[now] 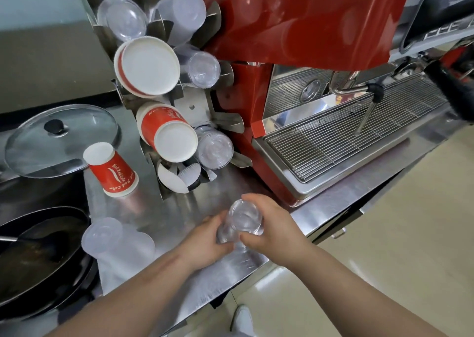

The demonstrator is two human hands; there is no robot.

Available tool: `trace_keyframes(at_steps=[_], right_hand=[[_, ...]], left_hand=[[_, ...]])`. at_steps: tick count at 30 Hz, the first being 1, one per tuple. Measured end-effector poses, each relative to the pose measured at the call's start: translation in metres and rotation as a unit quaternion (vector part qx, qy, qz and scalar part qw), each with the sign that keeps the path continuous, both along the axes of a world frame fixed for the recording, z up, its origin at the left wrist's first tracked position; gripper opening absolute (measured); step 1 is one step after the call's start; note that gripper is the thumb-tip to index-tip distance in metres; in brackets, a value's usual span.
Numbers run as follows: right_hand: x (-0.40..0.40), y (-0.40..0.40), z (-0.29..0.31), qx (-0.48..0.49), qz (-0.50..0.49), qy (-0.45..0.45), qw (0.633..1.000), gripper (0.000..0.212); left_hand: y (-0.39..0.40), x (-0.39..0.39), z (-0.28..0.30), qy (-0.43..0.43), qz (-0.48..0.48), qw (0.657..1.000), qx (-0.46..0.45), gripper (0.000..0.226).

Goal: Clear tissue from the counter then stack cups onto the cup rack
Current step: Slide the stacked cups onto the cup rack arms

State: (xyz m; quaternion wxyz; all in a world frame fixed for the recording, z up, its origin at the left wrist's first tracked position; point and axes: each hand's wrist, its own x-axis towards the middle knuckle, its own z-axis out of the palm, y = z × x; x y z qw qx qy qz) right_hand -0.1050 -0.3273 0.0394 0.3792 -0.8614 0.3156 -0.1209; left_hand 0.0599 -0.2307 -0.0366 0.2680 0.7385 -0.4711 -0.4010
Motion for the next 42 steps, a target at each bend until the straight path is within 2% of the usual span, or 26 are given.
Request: trace_keyframes(at_steps=[9, 13, 20, 27, 36, 42], right_hand=[[-0.029, 0.022, -0.004, -0.073, -0.013, -0.065, 0.995, 0.07], [-0.031, 0.014, 0.02, -0.086, -0.025, -0.081, 0.993, 0.069], [-0.028, -0.009, 0.087, -0.088, -0.061, -0.127, 0.986, 0.069], [-0.018, -0.007, 0.154, -0.175, -0.046, -0.206, 0.962, 0.066], [-0.007, -0.004, 0.215, -0.231, -0.039, -0.293, 0.927, 0.065], [-0.005, -0.006, 0.237, -0.24, -0.043, -0.341, 0.908, 0.065]], left_hand=[[0.004, -0.007, 0.014, -0.044, -0.021, 0.998, -0.029, 0.088], [-0.006, -0.007, 0.038, -0.061, -0.024, 0.996, -0.054, 0.089], [-0.016, -0.005, 0.09, -0.059, -0.032, 0.989, -0.134, 0.078], [-0.018, -0.007, 0.148, -0.015, 0.017, 0.973, -0.229, 0.081], [-0.018, 0.012, 0.234, -0.109, 0.031, 0.94, -0.321, 0.085], [-0.026, 0.024, 0.281, -0.248, -0.026, 0.908, -0.336, 0.081]])
